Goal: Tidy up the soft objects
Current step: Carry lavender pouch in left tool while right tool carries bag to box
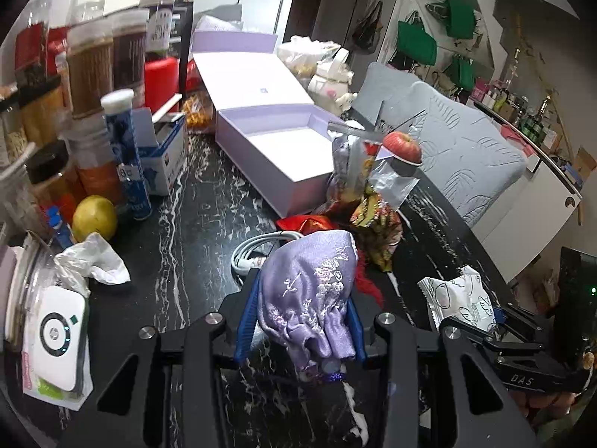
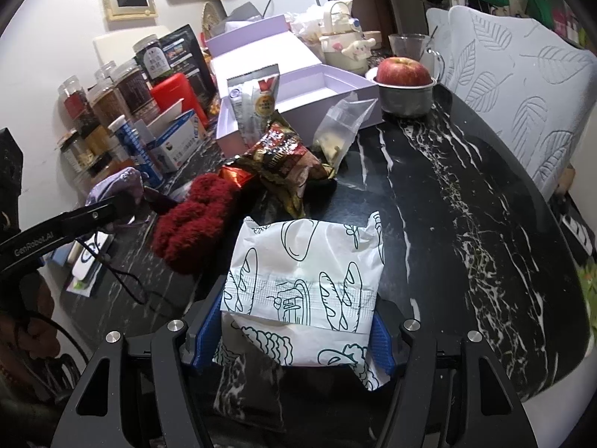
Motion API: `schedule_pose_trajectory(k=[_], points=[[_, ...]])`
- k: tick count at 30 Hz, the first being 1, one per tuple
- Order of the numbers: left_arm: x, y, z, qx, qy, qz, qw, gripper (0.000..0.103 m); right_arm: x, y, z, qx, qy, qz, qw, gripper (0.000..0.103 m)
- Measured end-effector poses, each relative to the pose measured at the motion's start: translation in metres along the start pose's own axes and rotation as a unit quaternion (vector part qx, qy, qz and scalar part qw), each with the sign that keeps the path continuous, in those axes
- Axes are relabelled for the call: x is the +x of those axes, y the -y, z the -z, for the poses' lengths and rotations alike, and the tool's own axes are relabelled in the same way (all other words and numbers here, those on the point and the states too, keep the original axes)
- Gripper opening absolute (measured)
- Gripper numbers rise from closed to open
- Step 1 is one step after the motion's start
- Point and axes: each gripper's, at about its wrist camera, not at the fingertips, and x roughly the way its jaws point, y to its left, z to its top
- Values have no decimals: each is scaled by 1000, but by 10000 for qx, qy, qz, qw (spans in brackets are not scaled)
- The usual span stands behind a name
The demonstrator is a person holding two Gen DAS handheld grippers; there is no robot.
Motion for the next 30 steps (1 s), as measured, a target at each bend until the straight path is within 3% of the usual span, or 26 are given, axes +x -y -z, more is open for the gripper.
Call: schedule_pose_trajectory(k=[16,30], points=[[-65,32,-9,500,710,-20,9962,41,-64,-24,-11,-485,610,-289,9965,66],[-105,61,-67,1053,1573,-6,9819,41,-115,-52,-72,-1159,1383,-586,9818,66]])
